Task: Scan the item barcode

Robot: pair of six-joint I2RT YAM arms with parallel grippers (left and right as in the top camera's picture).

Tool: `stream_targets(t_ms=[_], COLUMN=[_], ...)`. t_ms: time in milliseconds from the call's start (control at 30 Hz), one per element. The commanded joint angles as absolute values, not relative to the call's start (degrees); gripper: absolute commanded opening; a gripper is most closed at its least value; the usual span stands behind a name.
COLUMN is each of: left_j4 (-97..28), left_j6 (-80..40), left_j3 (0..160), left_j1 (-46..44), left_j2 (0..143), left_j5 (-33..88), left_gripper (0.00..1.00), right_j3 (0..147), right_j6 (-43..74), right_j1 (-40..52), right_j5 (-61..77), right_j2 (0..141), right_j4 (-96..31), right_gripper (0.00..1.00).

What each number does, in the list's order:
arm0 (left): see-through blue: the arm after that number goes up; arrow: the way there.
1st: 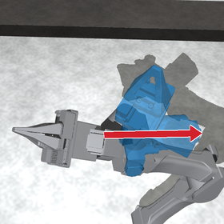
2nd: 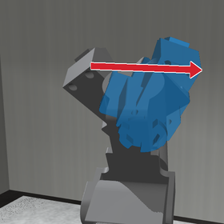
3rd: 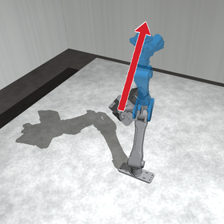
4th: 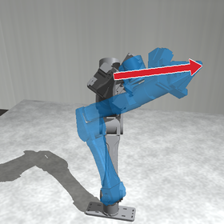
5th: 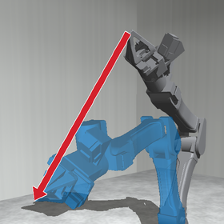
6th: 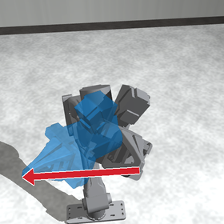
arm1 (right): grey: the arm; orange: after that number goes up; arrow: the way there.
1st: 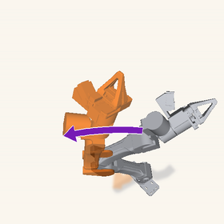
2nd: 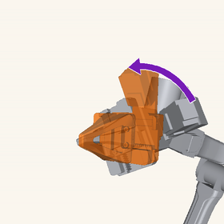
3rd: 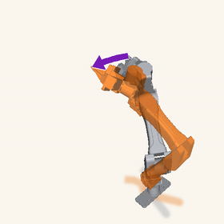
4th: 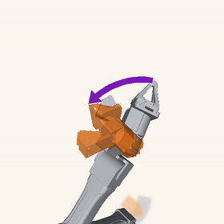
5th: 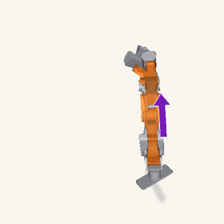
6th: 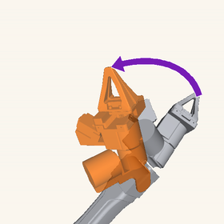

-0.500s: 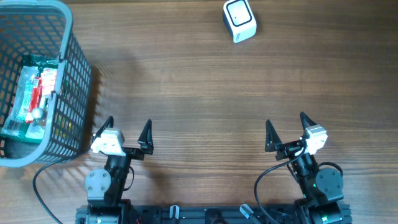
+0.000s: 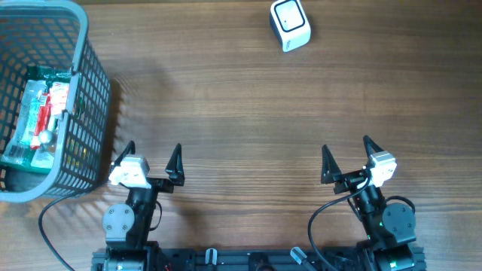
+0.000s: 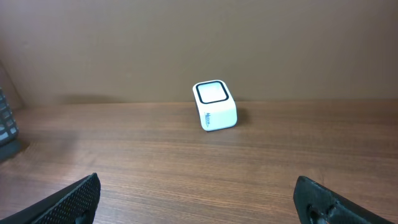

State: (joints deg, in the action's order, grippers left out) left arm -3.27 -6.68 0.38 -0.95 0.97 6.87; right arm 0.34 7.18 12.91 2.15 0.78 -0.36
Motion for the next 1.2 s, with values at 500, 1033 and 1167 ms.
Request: stream_targets(t_ms=[500, 1033, 1167], left_j4=[-3.64, 0.30, -8.86], left_j6=[-6.24, -6.85, -6.81], left_j3=[0.36, 15.11, 32.56], left_j1=[-0.84, -0.84, -0.84], left_j2=[1.26, 2.81, 10.55], left_j5=[5.93, 15.66, 15.66], left_gripper=[1.00, 1.00, 1.00], right_j3=[0.30, 0.30, 0.30], right_j6=[6.04, 6.07, 6.04], right_j1=[12.62, 12.62, 12.62], right_j5=[3.01, 3.03, 3.01], right_j2=[0.80, 0.80, 0.80], right_j4=[0.08, 0.08, 0.08], right_gripper=[1.00, 1.00, 1.00])
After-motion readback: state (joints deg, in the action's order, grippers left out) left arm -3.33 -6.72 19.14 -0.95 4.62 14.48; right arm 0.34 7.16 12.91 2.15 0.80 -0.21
